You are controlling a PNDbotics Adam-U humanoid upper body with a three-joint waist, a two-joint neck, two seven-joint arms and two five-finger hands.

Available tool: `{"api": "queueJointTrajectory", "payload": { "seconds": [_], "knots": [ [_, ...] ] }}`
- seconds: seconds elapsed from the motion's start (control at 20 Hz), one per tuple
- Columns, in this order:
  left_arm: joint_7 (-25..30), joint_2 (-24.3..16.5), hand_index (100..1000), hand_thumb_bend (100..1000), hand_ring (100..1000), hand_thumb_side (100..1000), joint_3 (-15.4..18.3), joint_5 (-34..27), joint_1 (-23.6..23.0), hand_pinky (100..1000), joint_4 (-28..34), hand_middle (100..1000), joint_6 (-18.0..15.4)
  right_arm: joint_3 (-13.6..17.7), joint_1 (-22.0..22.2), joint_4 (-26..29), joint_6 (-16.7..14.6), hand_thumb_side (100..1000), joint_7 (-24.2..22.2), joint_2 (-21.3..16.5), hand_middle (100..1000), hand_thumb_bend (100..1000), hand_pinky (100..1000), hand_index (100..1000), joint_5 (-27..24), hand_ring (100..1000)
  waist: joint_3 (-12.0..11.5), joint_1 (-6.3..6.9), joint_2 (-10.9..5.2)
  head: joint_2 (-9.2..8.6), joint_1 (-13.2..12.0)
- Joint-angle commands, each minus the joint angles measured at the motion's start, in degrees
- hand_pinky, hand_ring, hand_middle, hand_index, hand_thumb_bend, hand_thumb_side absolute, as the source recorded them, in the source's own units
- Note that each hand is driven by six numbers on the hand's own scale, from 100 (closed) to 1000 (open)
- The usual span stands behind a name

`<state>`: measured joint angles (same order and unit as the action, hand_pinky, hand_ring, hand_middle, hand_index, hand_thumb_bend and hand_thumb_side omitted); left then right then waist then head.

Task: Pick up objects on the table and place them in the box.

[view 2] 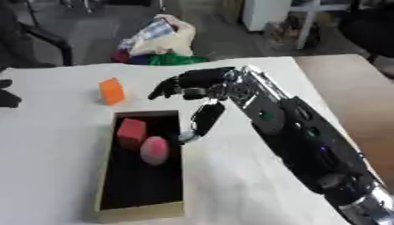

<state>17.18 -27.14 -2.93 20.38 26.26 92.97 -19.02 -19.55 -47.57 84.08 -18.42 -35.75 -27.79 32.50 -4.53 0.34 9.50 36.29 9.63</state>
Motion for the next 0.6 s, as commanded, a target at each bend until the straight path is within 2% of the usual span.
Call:
{"api": "queueJointTrajectory", "payload": {
  "seconds": [0.05,0.15,0.3,0.45,0.6],
  "knots": [
    [-0.65,-2.48,957,100,718,1000,0.71,0.30,1.64,766,0.40,696,0.01,2.82,-0.24,3.33,1.36,599,7.36,-1.93,838,340,810,980,-1.26,822,0.22,0.17,-0.84,0.42,-0.54],
    [-0.82,-3.12,956,100,720,1000,0.37,0.42,2.81,766,-0.18,699,0.11,3.76,0.37,4.67,1.92,604,11.22,-2.00,823,330,806,972,-1.21,814,0.60,0.26,-0.85,0.48,-1.02],
    [-0.99,-4.38,955,100,723,1000,-0.35,0.58,5.52,767,-1.68,705,0.10,4.22,1.11,6.16,2.31,613,14.34,-1.68,800,311,799,954,-1.43,803,1.35,0.48,-0.89,0.60,-1.86],
    [-0.89,-5.81,954,100,728,1000,-1.50,1.13,9.42,771,-3.95,715,-0.29,3.97,1.38,7.00,2.39,618,15.31,-1.22,790,299,795,947,-2.17,799,2.26,0.73,-0.93,0.78,-2.73],
    [-0.08,-6.64,955,117,732,912,-3.17,3.02,14.94,775,-8.60,724,-0.80,3.41,1.41,7.17,2.33,628,15.12,-0.13,770,285,792,919,-3.02,793,3.41,0.95,-1.03,0.98,-3.69]
  ]
}}
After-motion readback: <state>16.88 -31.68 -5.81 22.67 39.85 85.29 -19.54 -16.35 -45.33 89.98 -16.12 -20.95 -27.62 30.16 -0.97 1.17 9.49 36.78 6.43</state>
